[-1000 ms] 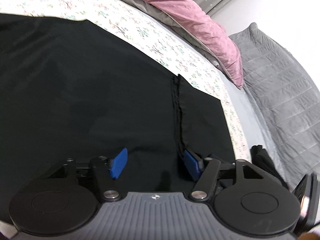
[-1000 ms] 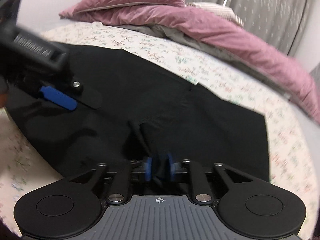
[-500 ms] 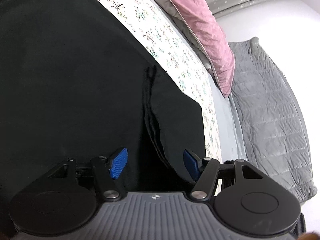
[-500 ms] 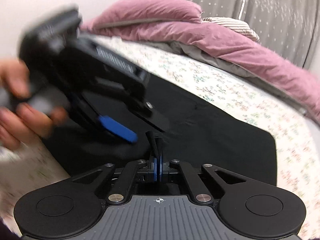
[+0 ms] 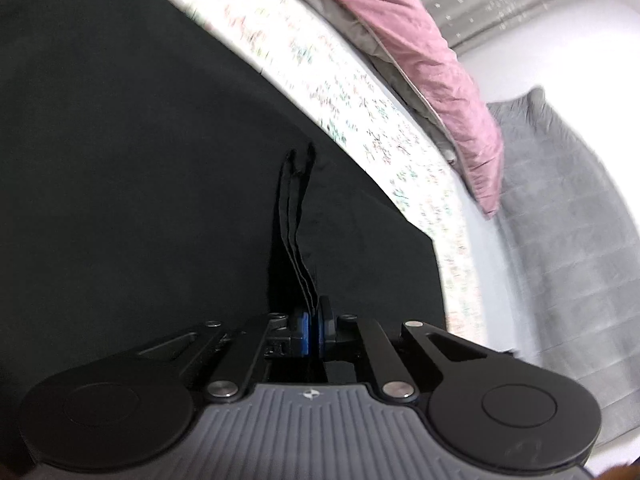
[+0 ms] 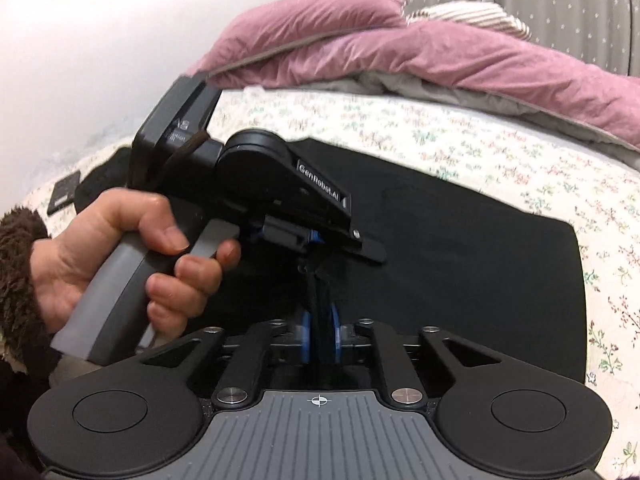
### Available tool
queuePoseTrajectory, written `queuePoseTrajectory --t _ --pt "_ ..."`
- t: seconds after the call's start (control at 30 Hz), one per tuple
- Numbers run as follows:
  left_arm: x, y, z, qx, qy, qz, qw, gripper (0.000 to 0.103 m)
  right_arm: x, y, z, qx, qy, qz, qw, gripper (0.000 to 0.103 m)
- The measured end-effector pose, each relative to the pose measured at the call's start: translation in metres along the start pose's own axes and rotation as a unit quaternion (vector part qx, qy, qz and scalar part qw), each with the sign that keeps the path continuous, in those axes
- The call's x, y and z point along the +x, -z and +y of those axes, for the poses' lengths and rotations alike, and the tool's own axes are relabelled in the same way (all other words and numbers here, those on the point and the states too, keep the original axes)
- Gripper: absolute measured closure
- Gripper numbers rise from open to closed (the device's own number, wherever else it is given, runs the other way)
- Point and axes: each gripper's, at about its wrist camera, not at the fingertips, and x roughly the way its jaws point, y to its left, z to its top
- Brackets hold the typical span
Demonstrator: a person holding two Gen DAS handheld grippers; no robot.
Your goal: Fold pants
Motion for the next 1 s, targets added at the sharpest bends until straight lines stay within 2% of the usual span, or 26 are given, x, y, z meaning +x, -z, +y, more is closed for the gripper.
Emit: queuePoseTrajectory --t 0.07,0.13,0.23,0.47,0.57,0.73,0.8,0.87,1.0 --pt "-0.009 -0.001 -0.012 0.056 -0.042 -0.018 0.9974 0.083 -0.004 -0.002 -0.004 0.005 -0.007 0.001 1.0 0.068" --pt "-0.017 -0.001 -0.018 0.097 -0.072 -0.032 0.9921 0.083 -0.009 -0.002 -0.008 0.012 -0.003 -0.003 1.0 0.067" --pt "-0.029 -0.002 -0.017 0.121 -0.098 -0.041 0.987 0.083 -0.01 -0.001 -0.017 0.038 0.008 -0.006 0.999 0.066" --pt "-0.052 -0.01 0.008 0.125 -0.136 -0.048 0.9816 0.083 0.002 -0.002 -0.026 0.076 0.034 0.008 0.996 0.066" --pt "-0.063 -0.017 0.021 0.124 -0.147 -0.048 0.9801 0.083 0.007 -0.003 -0.025 0.082 0.043 0.012 0.996 0.054" --pt "-0.081 -0.024 0.037 0.12 -0.158 -0.048 0.9789 0.083 0.017 -0.006 -0.014 0.078 0.055 0.025 0.995 0.051" --pt "-0.092 -0.025 0.046 0.117 -0.16 -0.046 0.979 0.083 0.022 -0.009 -0.006 0.074 0.058 0.025 0.995 0.042" --pt "-0.101 -0.028 0.054 0.115 -0.165 -0.048 0.9784 0.083 0.026 -0.01 0.004 0.069 0.058 0.026 0.996 0.037" --pt "-0.115 -0.039 0.067 0.107 -0.173 -0.056 0.9774 0.083 0.038 -0.014 0.029 0.042 0.061 0.034 0.997 0.034"
